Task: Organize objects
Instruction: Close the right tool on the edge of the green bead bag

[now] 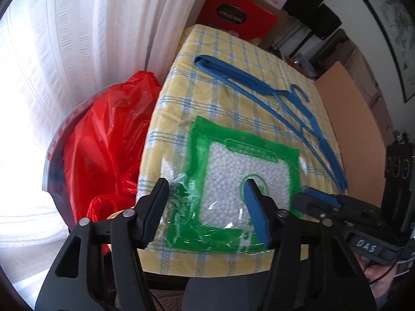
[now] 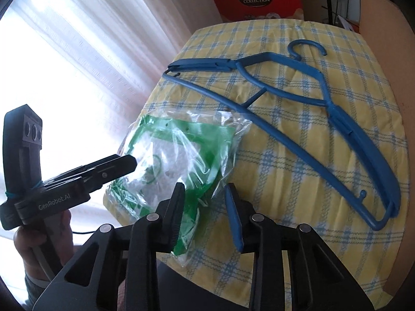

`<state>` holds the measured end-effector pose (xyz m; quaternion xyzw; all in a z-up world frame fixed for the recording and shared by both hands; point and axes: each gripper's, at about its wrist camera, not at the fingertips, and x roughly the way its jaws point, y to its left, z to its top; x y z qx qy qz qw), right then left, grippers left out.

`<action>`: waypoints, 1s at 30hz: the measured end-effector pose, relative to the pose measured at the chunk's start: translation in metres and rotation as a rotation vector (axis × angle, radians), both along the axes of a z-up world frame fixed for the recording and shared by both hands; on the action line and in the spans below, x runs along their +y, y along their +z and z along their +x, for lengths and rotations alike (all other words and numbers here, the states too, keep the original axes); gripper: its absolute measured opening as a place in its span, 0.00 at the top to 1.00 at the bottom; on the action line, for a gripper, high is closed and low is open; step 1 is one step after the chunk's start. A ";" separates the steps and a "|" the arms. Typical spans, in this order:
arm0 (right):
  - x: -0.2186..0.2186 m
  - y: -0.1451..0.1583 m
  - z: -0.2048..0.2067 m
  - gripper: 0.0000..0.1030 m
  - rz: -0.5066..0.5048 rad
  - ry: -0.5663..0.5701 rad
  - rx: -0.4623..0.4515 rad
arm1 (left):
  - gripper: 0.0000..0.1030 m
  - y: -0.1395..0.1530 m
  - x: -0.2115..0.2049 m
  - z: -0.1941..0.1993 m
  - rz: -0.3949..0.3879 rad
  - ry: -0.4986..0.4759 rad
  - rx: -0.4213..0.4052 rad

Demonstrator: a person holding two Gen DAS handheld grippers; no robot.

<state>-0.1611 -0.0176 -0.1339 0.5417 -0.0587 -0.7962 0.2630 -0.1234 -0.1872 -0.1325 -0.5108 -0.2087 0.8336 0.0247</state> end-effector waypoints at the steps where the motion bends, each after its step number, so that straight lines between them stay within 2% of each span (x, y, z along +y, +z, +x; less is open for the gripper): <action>1: 0.000 0.000 0.000 0.75 0.000 0.000 0.000 | 0.52 0.001 0.001 0.000 -0.007 -0.002 0.001; 2: -0.004 0.000 0.001 0.77 0.000 0.008 0.005 | 0.58 0.002 0.003 0.000 -0.019 -0.003 0.001; 7: -0.019 0.008 0.013 0.85 0.015 0.089 0.038 | 0.73 0.002 0.010 -0.001 -0.070 -0.026 0.011; 9: -0.023 0.009 0.017 0.86 0.041 0.099 0.058 | 0.85 0.003 0.009 -0.001 -0.072 -0.017 0.019; 10: -0.024 0.009 0.018 0.86 0.047 0.100 0.058 | 0.96 0.003 0.009 0.000 -0.067 -0.016 0.019; 13: -0.022 0.008 0.020 0.88 0.028 0.106 0.045 | 0.98 0.005 0.006 0.001 -0.047 -0.028 0.003; 15: -0.020 0.007 0.021 0.89 0.017 0.109 0.038 | 0.97 0.010 -0.001 0.005 -0.039 -0.009 0.010; 16: -0.019 0.005 0.019 0.89 0.002 0.114 0.027 | 0.86 0.013 -0.010 0.008 -0.021 0.016 0.022; 17: -0.018 0.005 0.020 0.89 -0.003 0.120 0.023 | 0.64 0.015 -0.019 0.011 -0.003 0.033 0.030; 19: -0.019 0.005 0.022 0.89 -0.005 0.136 0.023 | 0.45 0.015 -0.033 0.014 0.025 0.060 0.033; 21: -0.023 0.006 0.025 0.89 0.003 0.159 0.032 | 0.45 0.010 -0.049 0.015 0.031 0.094 0.013; 24: -0.034 0.007 0.023 0.89 0.033 0.183 0.057 | 0.45 -0.002 -0.059 0.010 0.056 0.095 -0.033; 30: -0.044 0.005 0.013 0.89 0.046 0.205 0.063 | 0.46 -0.015 -0.048 0.005 0.068 0.057 -0.060</action>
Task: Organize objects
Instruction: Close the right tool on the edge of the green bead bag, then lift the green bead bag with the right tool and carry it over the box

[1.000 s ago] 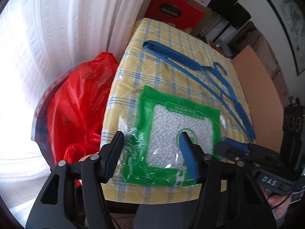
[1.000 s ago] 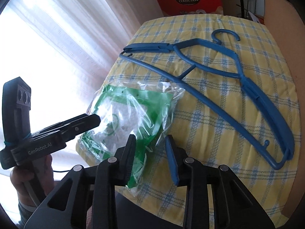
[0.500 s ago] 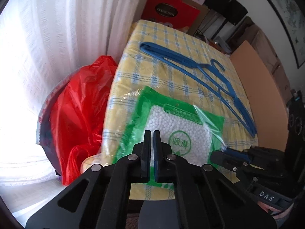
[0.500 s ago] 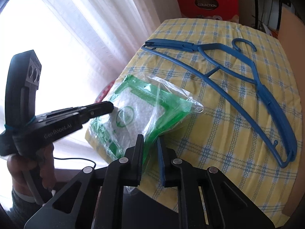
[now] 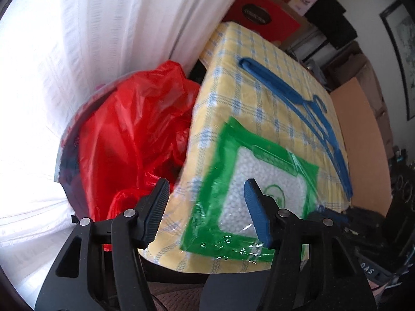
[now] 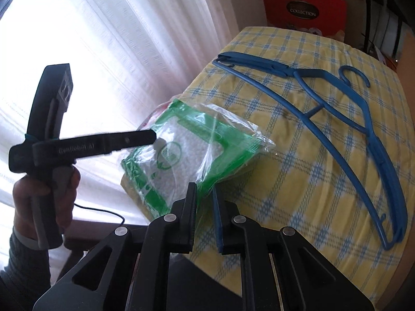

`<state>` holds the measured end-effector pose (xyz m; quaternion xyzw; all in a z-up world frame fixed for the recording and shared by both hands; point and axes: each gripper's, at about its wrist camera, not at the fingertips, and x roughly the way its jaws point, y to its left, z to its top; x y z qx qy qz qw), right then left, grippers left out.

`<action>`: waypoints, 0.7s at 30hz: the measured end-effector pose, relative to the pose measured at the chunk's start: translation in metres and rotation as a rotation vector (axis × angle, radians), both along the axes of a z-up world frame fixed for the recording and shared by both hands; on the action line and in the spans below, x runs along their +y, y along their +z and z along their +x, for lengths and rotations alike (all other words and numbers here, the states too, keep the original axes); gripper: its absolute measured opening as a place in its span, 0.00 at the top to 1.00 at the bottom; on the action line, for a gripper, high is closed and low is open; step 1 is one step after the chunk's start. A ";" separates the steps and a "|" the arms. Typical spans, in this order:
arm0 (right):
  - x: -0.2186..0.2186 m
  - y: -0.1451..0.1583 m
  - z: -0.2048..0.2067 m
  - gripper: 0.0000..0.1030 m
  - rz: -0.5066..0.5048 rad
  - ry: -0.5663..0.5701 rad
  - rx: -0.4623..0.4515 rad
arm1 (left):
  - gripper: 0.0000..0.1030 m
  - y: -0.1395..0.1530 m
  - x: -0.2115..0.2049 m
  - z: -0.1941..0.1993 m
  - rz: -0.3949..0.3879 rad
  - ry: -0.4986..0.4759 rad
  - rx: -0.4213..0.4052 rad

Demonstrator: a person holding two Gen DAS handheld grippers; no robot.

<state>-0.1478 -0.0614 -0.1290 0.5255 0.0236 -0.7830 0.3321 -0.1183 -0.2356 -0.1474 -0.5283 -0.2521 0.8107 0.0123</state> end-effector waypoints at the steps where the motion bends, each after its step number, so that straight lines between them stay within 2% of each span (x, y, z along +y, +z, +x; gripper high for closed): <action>1: 0.001 -0.002 -0.002 0.89 0.003 -0.003 -0.003 | 0.46 0.001 0.001 0.000 -0.004 -0.002 0.000; 3: 0.006 -0.005 -0.004 0.89 -0.021 -0.022 -0.023 | 0.52 0.004 0.004 0.001 -0.029 -0.003 0.006; 5: 0.007 -0.004 -0.004 0.89 -0.025 -0.028 -0.022 | 0.71 0.009 0.005 0.001 -0.069 -0.008 0.004; 6: 0.006 -0.004 -0.004 0.89 -0.026 -0.030 -0.022 | 0.77 0.012 0.008 0.002 -0.107 -0.013 -0.001; 7: 0.006 -0.003 -0.004 0.90 -0.033 -0.031 -0.023 | 0.88 0.014 0.009 0.003 -0.134 -0.021 -0.005; 11: 0.008 0.002 -0.003 0.91 -0.057 -0.040 -0.027 | 0.92 0.020 0.020 0.005 -0.162 -0.067 -0.023; 14: 0.014 0.010 -0.001 0.92 -0.057 -0.055 -0.007 | 0.99 0.024 0.025 0.007 -0.164 -0.068 -0.020; 17: 0.027 0.023 -0.001 0.93 -0.080 -0.079 0.006 | 1.00 0.038 0.025 0.010 -0.096 -0.052 0.025; 21: 0.046 0.045 -0.004 0.94 -0.103 -0.114 0.036 | 1.00 0.064 0.041 0.011 -0.109 -0.092 0.081</action>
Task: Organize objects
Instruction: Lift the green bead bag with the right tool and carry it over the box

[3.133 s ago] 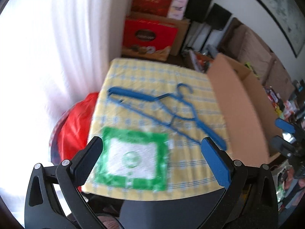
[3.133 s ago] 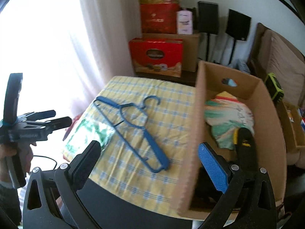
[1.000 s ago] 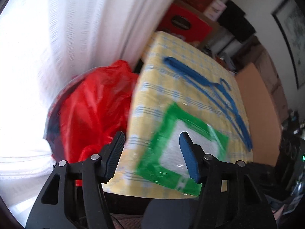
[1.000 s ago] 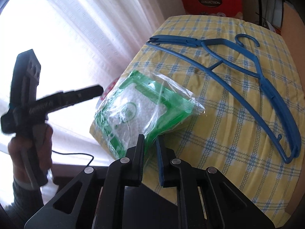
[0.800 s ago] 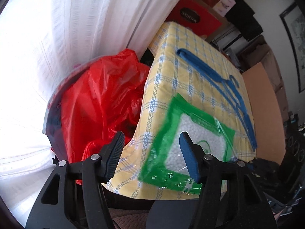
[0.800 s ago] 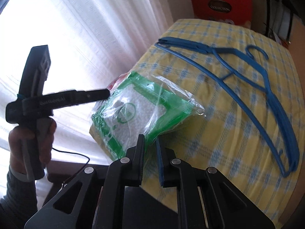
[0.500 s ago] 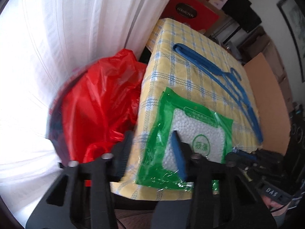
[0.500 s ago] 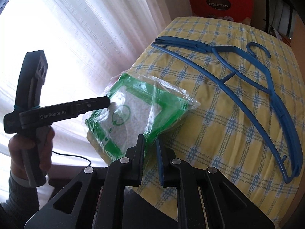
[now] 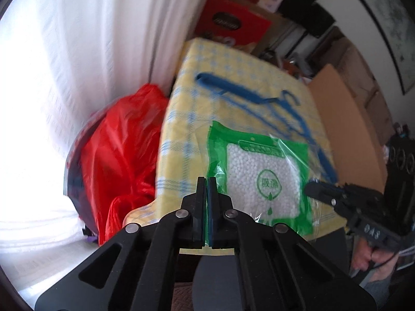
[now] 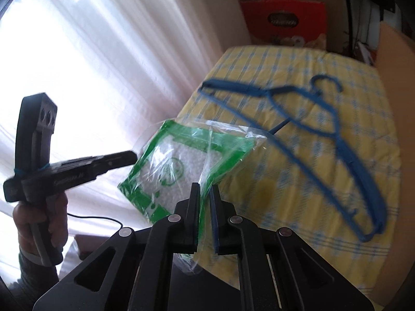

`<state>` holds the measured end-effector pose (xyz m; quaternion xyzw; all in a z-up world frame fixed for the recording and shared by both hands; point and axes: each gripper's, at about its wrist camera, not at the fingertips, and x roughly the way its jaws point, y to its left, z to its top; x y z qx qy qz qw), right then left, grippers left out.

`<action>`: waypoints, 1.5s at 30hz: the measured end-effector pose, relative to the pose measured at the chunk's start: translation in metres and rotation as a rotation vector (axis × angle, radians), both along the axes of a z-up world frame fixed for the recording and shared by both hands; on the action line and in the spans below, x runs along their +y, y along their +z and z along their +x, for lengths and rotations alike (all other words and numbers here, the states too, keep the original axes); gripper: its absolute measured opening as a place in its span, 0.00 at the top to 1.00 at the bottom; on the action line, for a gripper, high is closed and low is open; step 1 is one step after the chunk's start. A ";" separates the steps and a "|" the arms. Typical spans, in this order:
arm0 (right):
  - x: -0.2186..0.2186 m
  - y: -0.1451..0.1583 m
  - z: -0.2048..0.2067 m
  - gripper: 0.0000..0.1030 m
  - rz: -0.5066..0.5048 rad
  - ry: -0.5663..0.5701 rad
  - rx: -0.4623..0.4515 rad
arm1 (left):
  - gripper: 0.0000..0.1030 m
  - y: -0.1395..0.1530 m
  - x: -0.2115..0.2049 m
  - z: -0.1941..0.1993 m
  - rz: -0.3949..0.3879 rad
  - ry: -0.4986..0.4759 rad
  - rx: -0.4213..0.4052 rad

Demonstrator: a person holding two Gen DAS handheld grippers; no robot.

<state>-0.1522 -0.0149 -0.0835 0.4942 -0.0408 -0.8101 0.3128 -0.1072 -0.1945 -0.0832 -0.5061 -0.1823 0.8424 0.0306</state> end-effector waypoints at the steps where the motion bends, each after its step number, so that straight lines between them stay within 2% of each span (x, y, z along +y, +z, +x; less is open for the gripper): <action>1: 0.006 0.007 0.000 0.94 -0.001 -0.013 0.010 | 1.00 0.009 0.005 0.000 0.009 -0.010 0.023; 7: 0.043 0.051 0.002 0.94 -0.008 -0.074 0.085 | 1.00 0.054 0.039 -0.005 0.032 -0.078 0.120; 14: 0.096 0.098 0.012 0.94 -0.006 -0.153 0.167 | 1.00 0.093 0.086 -0.017 0.077 -0.153 0.188; 22: 0.154 0.122 0.021 0.94 0.000 -0.251 0.204 | 1.00 0.119 0.156 -0.029 0.023 -0.254 0.216; 25: 0.177 0.127 0.021 0.94 -0.001 -0.290 0.209 | 1.00 0.124 0.178 -0.034 0.017 -0.284 0.221; 37: 0.254 0.134 0.030 0.94 0.030 -0.405 0.219 | 0.99 0.125 0.258 -0.053 0.096 -0.363 0.216; 45: 0.304 0.105 0.030 0.94 0.026 -0.486 0.165 | 0.99 0.118 0.311 -0.063 0.057 -0.424 0.191</action>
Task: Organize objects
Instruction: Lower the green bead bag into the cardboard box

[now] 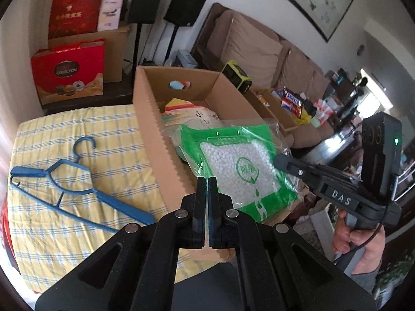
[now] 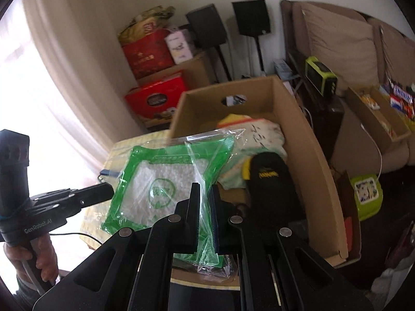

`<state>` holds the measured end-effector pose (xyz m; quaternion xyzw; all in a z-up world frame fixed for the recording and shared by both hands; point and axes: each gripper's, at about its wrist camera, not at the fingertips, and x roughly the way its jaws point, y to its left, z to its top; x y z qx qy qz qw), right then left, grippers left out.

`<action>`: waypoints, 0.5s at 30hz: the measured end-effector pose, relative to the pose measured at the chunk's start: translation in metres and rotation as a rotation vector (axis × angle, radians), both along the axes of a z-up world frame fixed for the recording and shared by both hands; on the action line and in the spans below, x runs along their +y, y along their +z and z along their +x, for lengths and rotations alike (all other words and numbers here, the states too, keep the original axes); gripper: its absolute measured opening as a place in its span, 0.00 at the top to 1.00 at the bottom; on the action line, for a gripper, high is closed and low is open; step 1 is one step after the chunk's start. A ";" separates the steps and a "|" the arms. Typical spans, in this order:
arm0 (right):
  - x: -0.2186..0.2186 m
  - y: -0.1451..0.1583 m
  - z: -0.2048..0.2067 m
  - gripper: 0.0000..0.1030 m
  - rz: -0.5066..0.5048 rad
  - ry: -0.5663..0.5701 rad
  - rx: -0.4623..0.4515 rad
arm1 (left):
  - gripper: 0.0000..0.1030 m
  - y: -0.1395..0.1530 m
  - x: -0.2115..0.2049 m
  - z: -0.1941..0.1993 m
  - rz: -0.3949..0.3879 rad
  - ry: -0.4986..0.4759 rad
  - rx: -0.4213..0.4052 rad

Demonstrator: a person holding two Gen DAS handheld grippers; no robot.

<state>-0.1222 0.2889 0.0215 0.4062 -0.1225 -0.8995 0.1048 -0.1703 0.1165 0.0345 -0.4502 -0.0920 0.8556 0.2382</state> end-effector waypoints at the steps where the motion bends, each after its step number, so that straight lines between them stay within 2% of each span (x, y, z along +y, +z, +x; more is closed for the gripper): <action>1: 0.003 -0.003 0.001 0.94 -0.004 -0.005 -0.004 | 0.99 -0.001 0.005 -0.003 -0.011 -0.002 0.000; 11: 0.023 -0.022 -0.002 0.94 -0.032 -0.040 -0.032 | 0.99 -0.013 0.033 -0.020 -0.063 -0.017 -0.020; 15: 0.024 -0.027 0.000 0.94 -0.044 -0.041 -0.040 | 0.99 -0.014 0.043 -0.033 -0.109 -0.013 -0.018</action>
